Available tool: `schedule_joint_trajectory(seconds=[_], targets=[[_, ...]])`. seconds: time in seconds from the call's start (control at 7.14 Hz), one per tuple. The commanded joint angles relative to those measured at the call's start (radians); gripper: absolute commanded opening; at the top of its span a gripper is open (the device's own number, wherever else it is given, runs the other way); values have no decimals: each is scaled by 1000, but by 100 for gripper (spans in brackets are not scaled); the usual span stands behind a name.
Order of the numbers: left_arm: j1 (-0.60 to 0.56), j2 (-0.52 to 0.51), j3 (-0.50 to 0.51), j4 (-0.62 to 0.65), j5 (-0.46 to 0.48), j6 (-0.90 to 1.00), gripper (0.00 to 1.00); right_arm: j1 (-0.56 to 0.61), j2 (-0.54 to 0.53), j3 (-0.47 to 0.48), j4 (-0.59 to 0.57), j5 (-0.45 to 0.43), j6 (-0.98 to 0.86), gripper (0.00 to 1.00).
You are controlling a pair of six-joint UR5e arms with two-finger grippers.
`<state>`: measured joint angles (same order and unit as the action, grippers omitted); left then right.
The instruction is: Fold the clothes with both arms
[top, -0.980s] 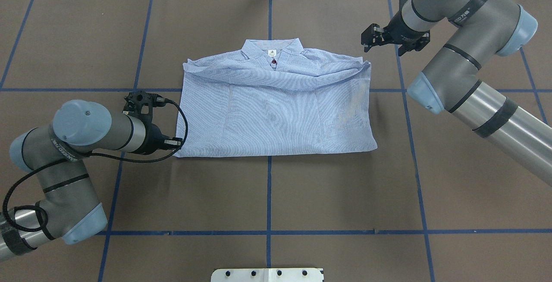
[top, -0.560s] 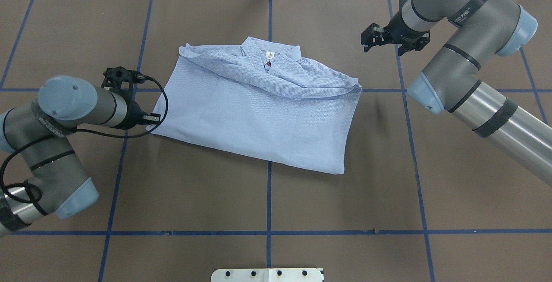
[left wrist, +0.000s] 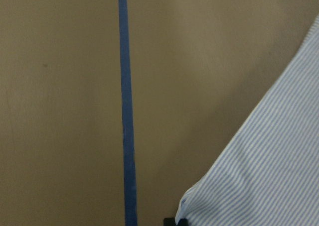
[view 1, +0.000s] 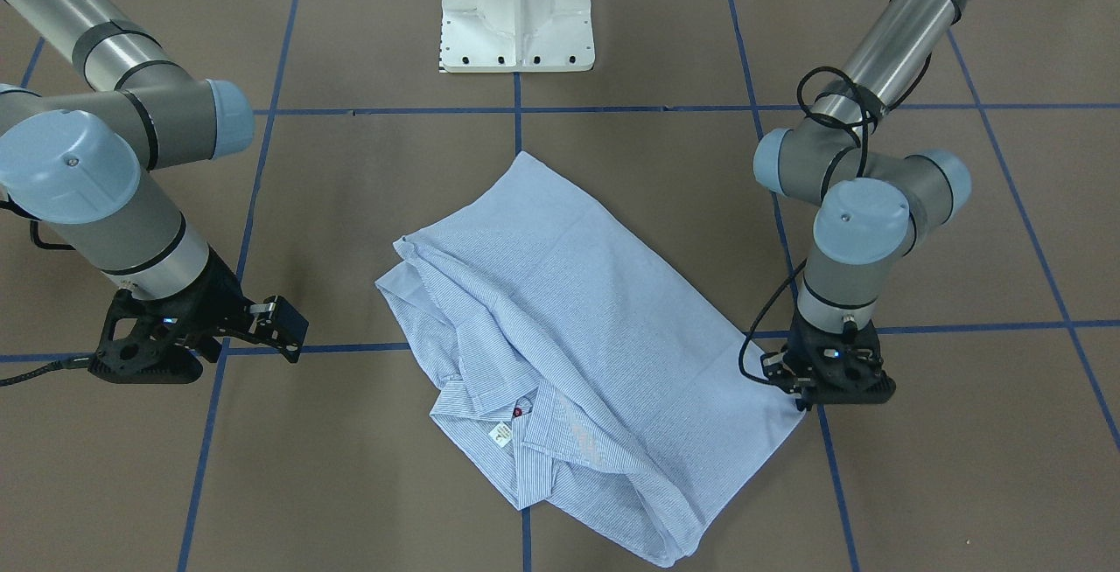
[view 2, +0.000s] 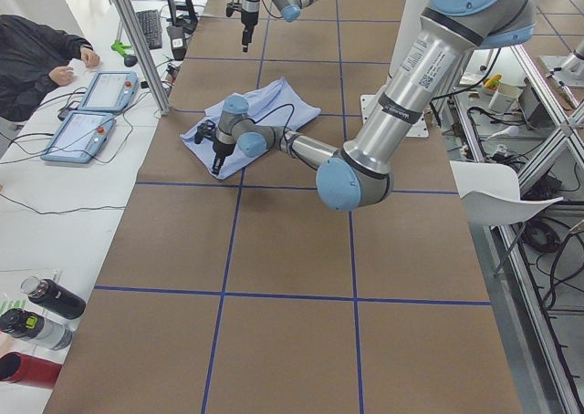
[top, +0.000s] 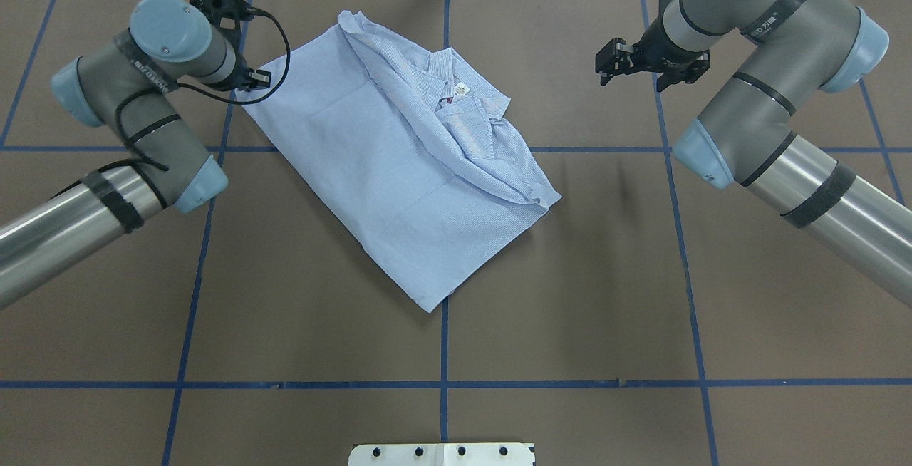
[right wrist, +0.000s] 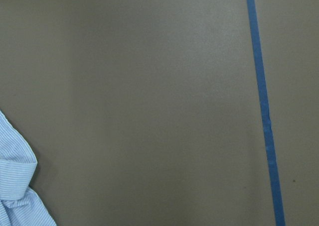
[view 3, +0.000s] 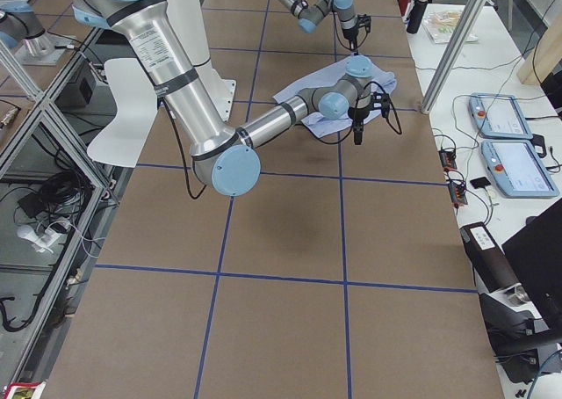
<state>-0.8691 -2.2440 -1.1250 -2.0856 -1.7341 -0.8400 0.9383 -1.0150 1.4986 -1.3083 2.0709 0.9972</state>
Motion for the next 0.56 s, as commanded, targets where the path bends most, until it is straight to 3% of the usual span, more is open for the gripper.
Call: schedule_joint_trajectory(seconds=[0.0,0.14,0.28,0.42], targets=[[-21,-170,245,-92,47,10,0,-3,0,3,1,-2,6,100],[-36,-164,229,-143,32,10,62,-12,1,3,1,-3,15,100],[-44,-128,171,-178,-23,10,100,-42,12,5,1,-32,46,100],[-50,-58,81,-176,-104,10,100,-105,33,11,0,-94,164,100]])
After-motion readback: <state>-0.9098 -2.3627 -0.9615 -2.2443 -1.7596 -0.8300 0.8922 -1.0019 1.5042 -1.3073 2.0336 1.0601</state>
